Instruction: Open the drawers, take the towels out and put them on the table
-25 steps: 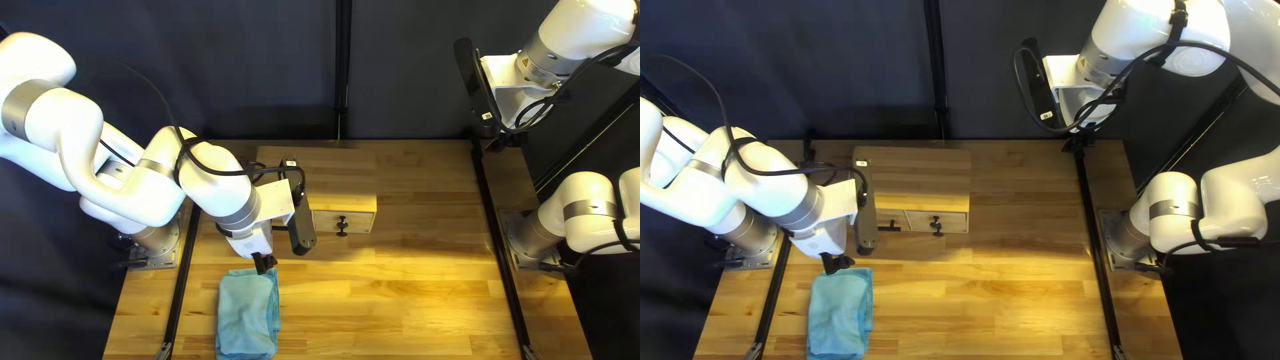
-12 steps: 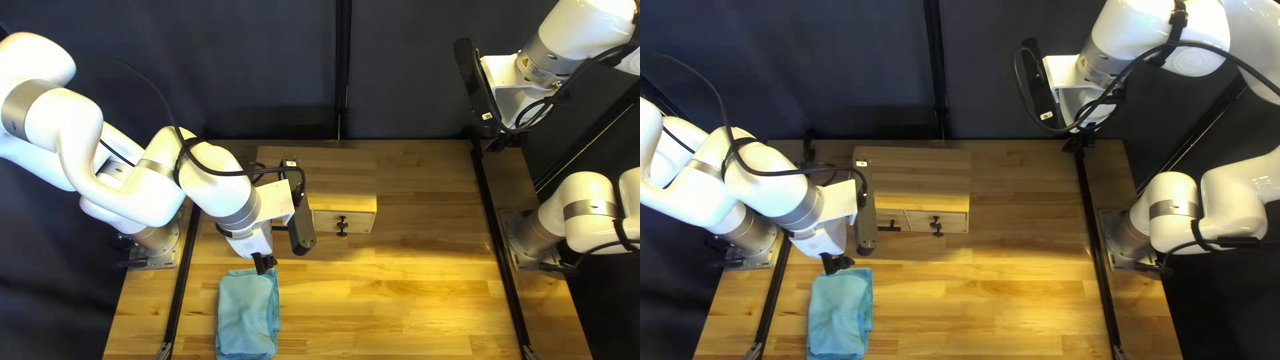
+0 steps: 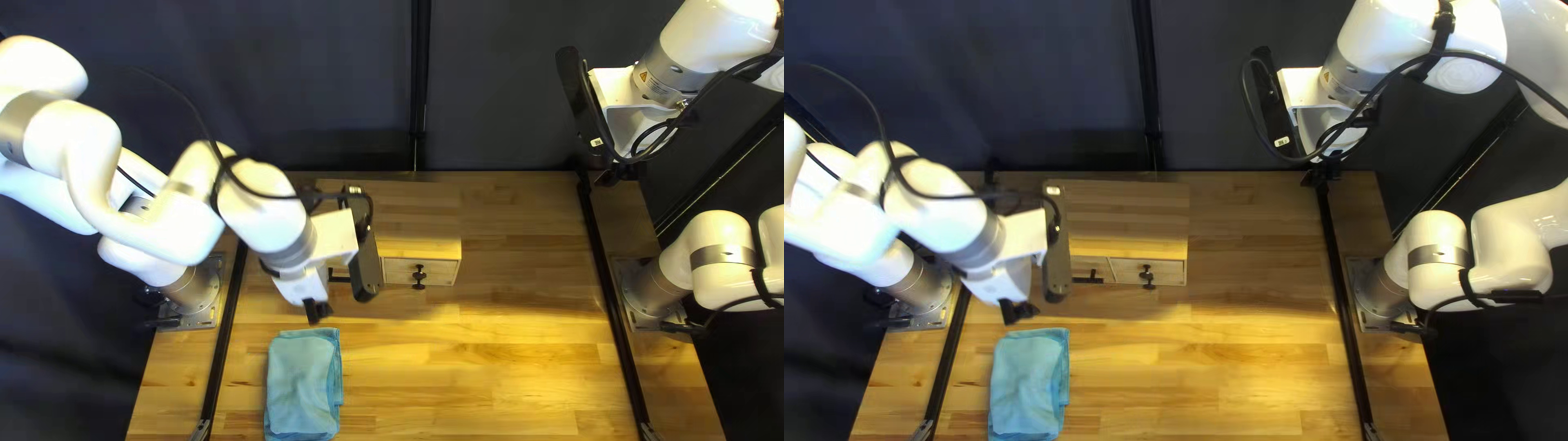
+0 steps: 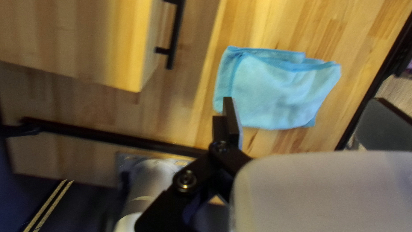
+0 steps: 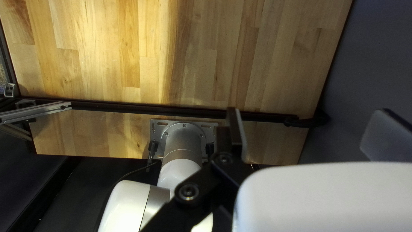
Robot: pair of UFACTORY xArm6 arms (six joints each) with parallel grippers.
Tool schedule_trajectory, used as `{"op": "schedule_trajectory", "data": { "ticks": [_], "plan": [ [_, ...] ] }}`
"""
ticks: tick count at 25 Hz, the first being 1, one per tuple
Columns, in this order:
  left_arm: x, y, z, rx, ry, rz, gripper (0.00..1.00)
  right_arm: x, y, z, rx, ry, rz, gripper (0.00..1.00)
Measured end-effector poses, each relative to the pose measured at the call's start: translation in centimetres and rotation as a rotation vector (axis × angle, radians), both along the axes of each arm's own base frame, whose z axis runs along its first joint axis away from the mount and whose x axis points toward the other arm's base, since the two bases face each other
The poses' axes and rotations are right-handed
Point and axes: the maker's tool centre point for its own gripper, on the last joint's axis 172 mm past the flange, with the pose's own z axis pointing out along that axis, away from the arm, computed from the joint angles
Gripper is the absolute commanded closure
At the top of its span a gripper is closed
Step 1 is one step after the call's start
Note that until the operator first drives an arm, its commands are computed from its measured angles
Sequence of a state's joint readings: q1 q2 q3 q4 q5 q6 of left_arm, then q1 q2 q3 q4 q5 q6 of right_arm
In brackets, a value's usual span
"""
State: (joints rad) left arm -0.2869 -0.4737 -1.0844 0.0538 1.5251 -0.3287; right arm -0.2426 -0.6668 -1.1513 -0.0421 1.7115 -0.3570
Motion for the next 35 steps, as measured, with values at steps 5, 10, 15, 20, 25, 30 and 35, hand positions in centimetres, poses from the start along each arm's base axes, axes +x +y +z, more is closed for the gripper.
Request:
{"op": "schedule_trajectory", "data": {
  "ticks": [5,10,15,20,25,30,35],
  "plan": [
    [-1.7,4.4,2.9,0.039,0.006,-0.022,0.0,0.0,0.0,0.0,0.0,0.0,0.0,0.0],
    [-4.2,8.1,4.7,0.075,0.002,-0.01,0.0,0.0,0.0,0.0,0.0,0.0,0.0,0.0],
    [-7.6,10.5,5.8,0.096,0.055,0.006,0.0,0.0,0.0,0.0,0.0,0.0,0.0,0.0],
    [-11.1,12.0,6.3,0.104,0.109,0.025,0.0,0.0,0.0,0.0,0.0,0.0,0.0,0.0],
    [-13.9,12.9,6.3,0.108,0.15,0.052,0.0,0.0,0.0,0.0,0.0,0.0,0.0,0.0],
    [-14.0,12.9,6.3,0.108,0.153,0.054,0.0,0.0,0.0,0.0,0.0,0.0,0.0,0.0],
    [-14.0,12.9,6.3,0.108,0.153,0.054,0.0,0.0,0.0,0.0,0.0,0.0,0.0,0.0]
  ]
}}
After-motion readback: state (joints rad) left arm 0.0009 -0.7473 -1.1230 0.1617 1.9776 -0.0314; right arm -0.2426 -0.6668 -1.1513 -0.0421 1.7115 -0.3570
